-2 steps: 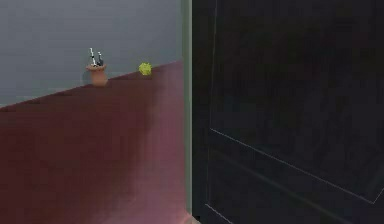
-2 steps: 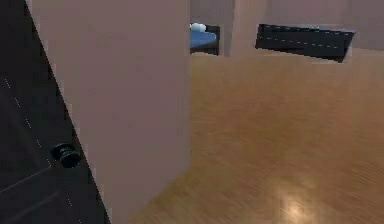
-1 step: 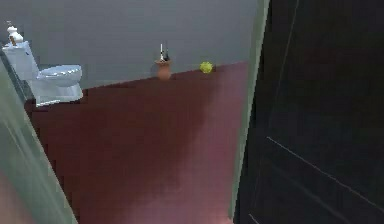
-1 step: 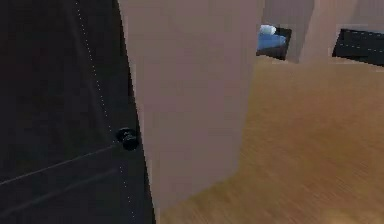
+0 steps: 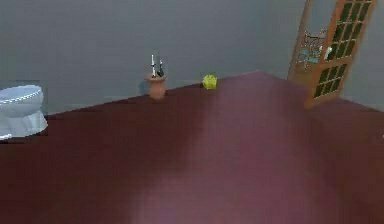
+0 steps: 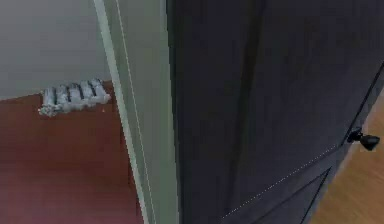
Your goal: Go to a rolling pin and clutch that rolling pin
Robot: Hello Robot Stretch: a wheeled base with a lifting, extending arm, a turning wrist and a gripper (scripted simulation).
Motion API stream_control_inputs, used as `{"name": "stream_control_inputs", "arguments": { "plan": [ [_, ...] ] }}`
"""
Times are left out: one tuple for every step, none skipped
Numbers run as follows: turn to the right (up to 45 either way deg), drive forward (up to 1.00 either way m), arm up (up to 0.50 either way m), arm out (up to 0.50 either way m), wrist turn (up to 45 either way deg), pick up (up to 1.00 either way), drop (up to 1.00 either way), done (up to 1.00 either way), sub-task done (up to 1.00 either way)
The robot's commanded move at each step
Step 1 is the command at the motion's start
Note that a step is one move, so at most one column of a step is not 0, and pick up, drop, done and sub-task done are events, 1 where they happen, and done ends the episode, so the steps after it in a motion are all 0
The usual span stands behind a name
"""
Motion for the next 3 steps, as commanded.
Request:
{"name": "stream_control_inputs", "arguments": {
  "plan": [
    [-15.0,0.00,0.00,0.00,0.0,0.00,0.00,0.00,0.00],
    [0.0,0.10,0.00,0.00,0.0,0.00,0.00,0.00,0.00],
    [42.0,0.00,0.00,0.00,0.0,0.00,0.00,0.00,0.00]
  ]
}}
